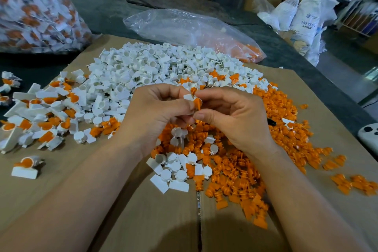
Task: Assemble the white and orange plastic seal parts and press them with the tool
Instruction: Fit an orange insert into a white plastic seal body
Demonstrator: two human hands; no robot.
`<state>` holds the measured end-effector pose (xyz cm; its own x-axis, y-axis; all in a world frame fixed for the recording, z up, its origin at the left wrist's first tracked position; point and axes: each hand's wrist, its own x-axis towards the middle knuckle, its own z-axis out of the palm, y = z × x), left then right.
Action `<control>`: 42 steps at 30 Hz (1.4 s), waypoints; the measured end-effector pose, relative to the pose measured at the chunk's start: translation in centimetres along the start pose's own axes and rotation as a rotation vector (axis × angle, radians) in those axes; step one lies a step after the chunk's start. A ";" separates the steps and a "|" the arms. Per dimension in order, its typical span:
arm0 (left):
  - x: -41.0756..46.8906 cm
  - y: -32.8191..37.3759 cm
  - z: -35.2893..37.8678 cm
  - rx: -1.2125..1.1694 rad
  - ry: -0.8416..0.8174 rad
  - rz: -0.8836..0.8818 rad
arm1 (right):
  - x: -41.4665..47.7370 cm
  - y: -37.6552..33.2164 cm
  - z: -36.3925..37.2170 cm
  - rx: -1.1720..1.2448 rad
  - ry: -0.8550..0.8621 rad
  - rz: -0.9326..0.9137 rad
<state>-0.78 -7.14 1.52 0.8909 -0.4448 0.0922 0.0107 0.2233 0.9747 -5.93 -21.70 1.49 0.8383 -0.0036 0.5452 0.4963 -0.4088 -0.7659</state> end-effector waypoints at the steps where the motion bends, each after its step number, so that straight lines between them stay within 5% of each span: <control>1: 0.0 0.0 0.0 -0.002 -0.004 -0.012 | 0.0 0.0 0.0 -0.003 0.001 0.000; 27: 0.2 0.1 -0.1 -0.081 0.011 -0.179 | -0.1 0.3 -0.1 -0.107 0.004 0.031; 35: 0.2 0.4 -0.3 -0.132 0.041 -0.169 | 0.9 0.1 -5.4 -0.488 0.248 0.378; 42: 0.3 0.4 -0.3 -0.131 0.036 -0.160 | 0.9 0.9 -6.5 -0.867 -0.253 0.730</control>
<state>-0.40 -6.89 1.88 0.8888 -0.4527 -0.0713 0.2103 0.2647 0.9411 -6.19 -27.98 3.52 0.9312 -0.3537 -0.0879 -0.3624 -0.8729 -0.3265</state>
